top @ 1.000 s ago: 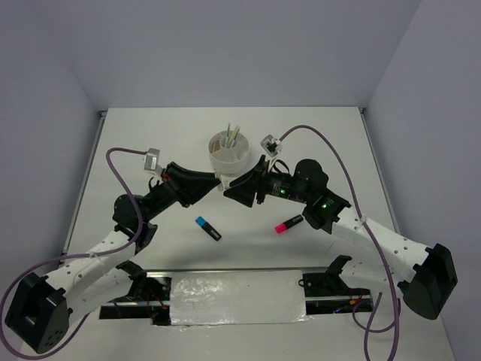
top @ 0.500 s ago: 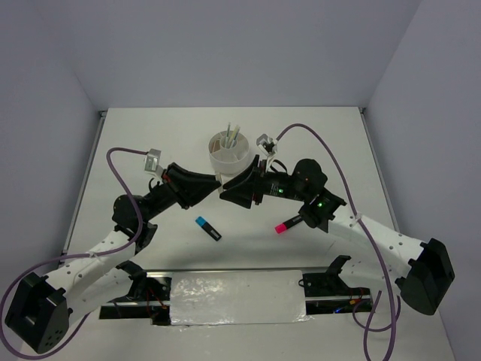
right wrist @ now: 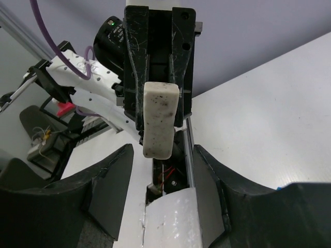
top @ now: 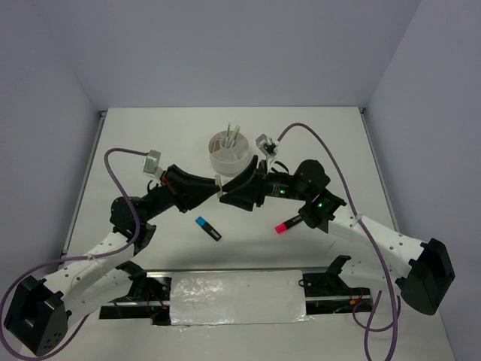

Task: Sort the stationery into containers
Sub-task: Place the stationery in the storage box.

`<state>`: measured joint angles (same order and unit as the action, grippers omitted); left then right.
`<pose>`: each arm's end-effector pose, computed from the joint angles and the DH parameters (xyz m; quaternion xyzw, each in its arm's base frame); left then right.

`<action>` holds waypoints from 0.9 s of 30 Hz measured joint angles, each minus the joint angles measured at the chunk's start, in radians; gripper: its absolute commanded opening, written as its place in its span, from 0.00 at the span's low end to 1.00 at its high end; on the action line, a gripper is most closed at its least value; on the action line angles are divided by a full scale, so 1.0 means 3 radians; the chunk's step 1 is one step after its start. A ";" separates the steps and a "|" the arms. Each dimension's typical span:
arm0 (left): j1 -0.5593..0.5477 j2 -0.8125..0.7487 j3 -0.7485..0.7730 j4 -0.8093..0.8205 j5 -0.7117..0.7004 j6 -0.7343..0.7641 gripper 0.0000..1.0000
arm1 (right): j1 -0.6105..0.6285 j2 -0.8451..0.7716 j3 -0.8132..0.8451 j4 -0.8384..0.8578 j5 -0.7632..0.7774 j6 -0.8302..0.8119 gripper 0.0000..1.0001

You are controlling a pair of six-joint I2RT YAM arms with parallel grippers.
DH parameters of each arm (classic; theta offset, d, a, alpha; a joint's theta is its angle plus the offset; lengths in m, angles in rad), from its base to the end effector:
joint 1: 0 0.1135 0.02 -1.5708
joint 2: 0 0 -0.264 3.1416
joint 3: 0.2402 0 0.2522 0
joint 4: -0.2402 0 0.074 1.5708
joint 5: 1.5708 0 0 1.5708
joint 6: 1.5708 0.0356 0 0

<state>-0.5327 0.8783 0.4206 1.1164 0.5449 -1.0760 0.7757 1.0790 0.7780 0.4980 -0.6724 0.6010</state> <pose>0.1459 -0.1075 0.3262 0.1189 0.4734 -0.7051 0.5144 0.1608 0.1887 0.3508 -0.3063 0.5741 0.6253 0.4308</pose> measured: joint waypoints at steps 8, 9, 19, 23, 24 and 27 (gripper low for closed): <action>0.0000 -0.0070 0.0000 -0.0108 -0.0004 0.0009 0.00 | -0.0001 0.0045 0.0027 0.0106 -0.0006 0.0032 0.49; 0.0000 -0.0070 0.0000 -0.0127 -0.0006 0.0010 0.00 | -0.0001 0.0060 0.0041 0.0118 -0.0006 0.0036 0.49; -0.0001 -0.0093 0.0001 -0.0251 -0.0108 0.0031 0.00 | 0.0028 0.0175 0.0107 0.0108 0.0029 -0.0005 0.31; -0.0011 -0.0186 0.0001 -0.0369 -0.0181 0.0098 0.00 | 0.0034 0.0175 0.0107 0.0111 0.0034 -0.0066 0.14; -0.0013 -0.0201 0.0001 -0.0392 -0.0189 0.0100 0.00 | 0.0041 0.0175 0.0107 0.0112 0.0034 -0.0080 0.00; -0.0019 -0.0211 0.0008 -0.0435 -0.0209 0.0103 0.08 | 0.0041 0.0175 0.0107 0.0106 0.0050 -0.0131 0.00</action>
<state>-0.5385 0.8150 0.4229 0.9859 0.4824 -1.0451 0.7879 1.1316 0.8101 0.5297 -0.6575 0.5617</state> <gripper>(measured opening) 0.309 0.316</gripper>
